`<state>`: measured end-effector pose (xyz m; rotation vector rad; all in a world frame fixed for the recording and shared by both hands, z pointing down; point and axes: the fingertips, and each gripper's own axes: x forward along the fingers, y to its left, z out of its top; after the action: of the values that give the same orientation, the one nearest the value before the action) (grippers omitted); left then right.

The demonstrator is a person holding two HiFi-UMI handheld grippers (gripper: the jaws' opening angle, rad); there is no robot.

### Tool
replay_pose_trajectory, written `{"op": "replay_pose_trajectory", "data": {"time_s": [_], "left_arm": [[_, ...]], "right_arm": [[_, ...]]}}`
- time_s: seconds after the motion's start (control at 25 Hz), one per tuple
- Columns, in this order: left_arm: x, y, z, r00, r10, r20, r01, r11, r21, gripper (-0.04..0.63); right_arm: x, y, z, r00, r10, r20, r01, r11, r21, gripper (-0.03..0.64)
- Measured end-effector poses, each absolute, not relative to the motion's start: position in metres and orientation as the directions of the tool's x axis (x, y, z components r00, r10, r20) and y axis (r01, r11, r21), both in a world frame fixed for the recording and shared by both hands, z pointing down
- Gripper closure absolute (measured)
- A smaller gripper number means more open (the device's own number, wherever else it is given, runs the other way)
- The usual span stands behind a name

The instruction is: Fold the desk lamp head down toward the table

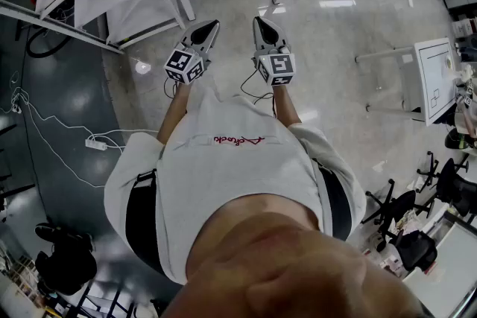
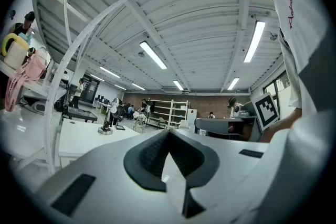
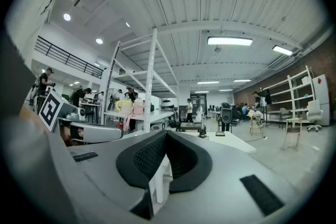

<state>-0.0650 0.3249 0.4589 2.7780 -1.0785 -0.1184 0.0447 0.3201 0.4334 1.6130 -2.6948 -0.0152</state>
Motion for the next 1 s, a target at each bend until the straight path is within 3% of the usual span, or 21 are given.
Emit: {"op": "replay_pose_trajectory", "data": {"time_s": [1.0], "left_arm": [[-0.033, 0.33, 0.462, 0.713, -0.702, 0.009, -0.693, -0.702, 0.165, 0.572]], "right_arm": [[0.074, 0.329, 0.438, -0.531, -0.847, -0.022, -0.847, 0.53, 0.038, 0.592]]}}
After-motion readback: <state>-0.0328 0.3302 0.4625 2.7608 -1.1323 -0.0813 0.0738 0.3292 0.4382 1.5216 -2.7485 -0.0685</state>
